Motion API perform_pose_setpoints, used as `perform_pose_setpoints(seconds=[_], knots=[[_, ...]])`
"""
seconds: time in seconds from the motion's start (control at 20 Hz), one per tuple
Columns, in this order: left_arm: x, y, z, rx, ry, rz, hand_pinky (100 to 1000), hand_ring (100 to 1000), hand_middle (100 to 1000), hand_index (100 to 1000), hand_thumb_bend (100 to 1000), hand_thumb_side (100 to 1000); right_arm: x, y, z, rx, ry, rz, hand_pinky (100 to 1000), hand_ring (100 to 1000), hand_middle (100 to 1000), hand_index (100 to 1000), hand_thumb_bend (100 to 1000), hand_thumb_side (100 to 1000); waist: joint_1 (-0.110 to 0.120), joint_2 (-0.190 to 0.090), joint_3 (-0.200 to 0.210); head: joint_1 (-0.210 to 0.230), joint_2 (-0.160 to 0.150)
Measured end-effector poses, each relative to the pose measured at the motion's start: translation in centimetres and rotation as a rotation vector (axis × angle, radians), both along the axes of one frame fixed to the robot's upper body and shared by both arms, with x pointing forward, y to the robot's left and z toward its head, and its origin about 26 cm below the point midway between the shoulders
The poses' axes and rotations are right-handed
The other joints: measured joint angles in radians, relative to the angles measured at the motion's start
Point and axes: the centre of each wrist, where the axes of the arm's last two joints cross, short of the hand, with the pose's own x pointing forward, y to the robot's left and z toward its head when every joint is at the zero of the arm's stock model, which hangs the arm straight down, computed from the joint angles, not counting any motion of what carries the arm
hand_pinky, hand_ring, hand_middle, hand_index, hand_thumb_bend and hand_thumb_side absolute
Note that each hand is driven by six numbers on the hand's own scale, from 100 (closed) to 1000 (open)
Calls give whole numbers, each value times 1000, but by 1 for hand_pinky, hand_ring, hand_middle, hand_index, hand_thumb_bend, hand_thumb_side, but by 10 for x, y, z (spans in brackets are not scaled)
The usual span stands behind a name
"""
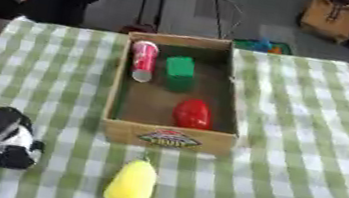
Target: Pick up objects on the table and place them in the box.
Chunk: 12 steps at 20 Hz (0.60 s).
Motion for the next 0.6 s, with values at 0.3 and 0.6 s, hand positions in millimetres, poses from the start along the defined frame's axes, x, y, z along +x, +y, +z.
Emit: perform_pose_setpoints(seconds=[0.3, 0.6], knots=[[1, -2, 2, 4, -5, 0, 316, 519, 512, 541, 100, 296, 0, 0, 0, 2, -1, 2, 427, 436, 317, 448, 100, 747, -1, 0, 0, -1, 0], [3, -2, 5, 3, -14, 2, 300, 504, 506, 544, 100, 282, 0, 0, 0, 6, -2, 2, 427, 436, 316, 449, 100, 747, -4, 0, 0, -5, -1]])
